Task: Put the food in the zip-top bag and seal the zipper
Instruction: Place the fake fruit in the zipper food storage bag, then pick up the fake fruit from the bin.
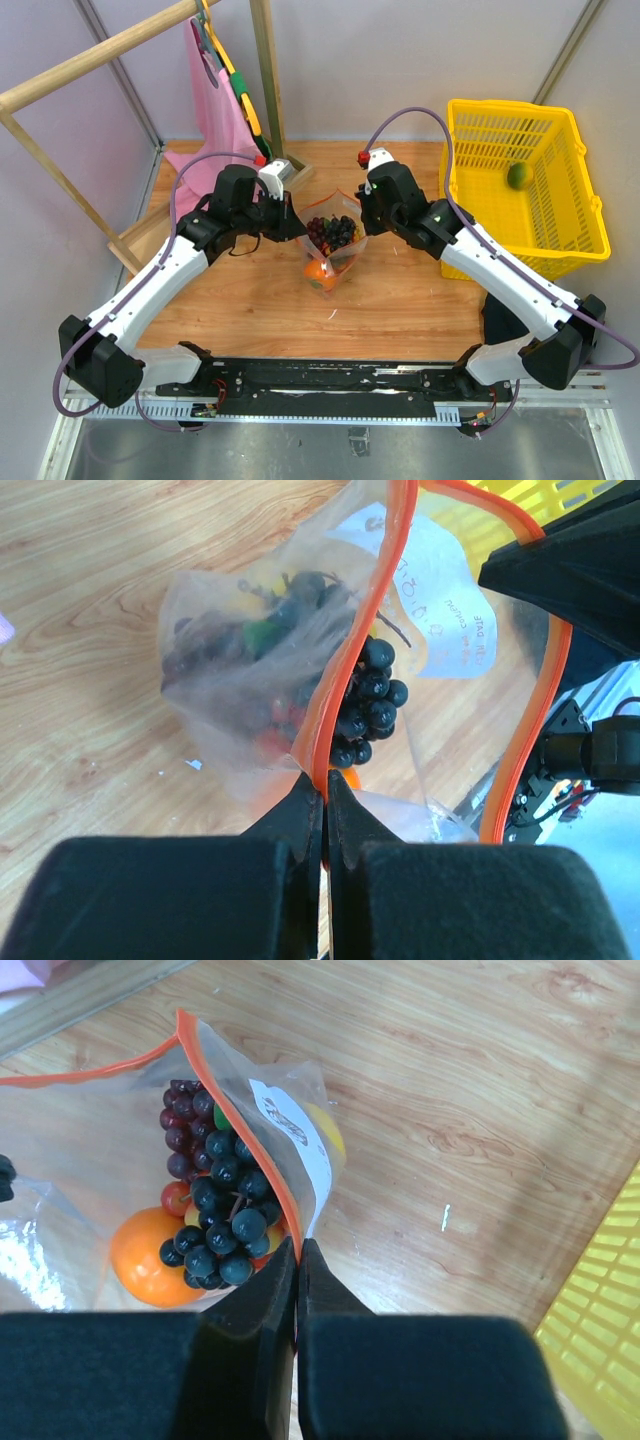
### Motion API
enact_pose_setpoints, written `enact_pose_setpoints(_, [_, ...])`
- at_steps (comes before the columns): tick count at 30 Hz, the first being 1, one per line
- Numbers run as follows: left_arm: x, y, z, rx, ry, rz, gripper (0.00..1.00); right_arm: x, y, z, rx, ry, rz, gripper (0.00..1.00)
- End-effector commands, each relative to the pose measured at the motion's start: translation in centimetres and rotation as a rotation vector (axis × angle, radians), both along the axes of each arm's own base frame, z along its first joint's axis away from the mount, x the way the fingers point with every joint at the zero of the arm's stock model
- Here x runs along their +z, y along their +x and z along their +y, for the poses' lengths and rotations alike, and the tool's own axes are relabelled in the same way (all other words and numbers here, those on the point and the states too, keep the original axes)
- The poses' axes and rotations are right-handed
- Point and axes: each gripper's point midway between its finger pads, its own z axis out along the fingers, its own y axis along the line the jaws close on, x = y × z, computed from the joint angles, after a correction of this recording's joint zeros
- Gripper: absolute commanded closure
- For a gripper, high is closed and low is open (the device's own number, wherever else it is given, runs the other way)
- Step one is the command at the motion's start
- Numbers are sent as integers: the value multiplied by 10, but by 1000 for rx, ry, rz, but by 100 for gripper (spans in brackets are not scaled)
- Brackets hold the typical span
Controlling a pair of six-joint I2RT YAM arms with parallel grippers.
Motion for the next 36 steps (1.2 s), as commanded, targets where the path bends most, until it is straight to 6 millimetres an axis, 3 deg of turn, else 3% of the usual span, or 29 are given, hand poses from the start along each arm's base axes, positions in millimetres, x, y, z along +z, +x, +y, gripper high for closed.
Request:
enact_pose_setpoints(1, [9, 4, -3, -16, -15, -30, 100, -3, 8, -12, -21, -52, -22, 90])
enact_pose_setpoints(6, [6, 2, -6, -30, -30, -21, 100, 23, 15, -21, 6, -87, -108, 70])
enact_pose_setpoints(10, [6, 2, -6, -30, -35, -22, 99, 49, 29, -48, -47, -138, -201, 57])
enact_pose_setpoints(16, [6, 1, -6, -31, -40, -25, 100, 78, 62, -123, -244, -238, -296, 39])
enact_pose_setpoints(19, [3, 0, -7, -35, -40, -17, 100, 84, 78, -166, -361, -274, -331, 36])
enact_pose_setpoints(23, [2, -1, -7, -37, -42, -16, 100, 85, 94, -226, -538, -267, -352, 31])
enact_pose_setpoints(30, [0, -1, -6, -36, -40, -15, 100, 72, 119, -306, -745, -252, -340, 24])
enact_pose_setpoints(36, [-2, -1, -6, -35, -37, -14, 100, 41, 150, -362, -847, -263, -277, 14])
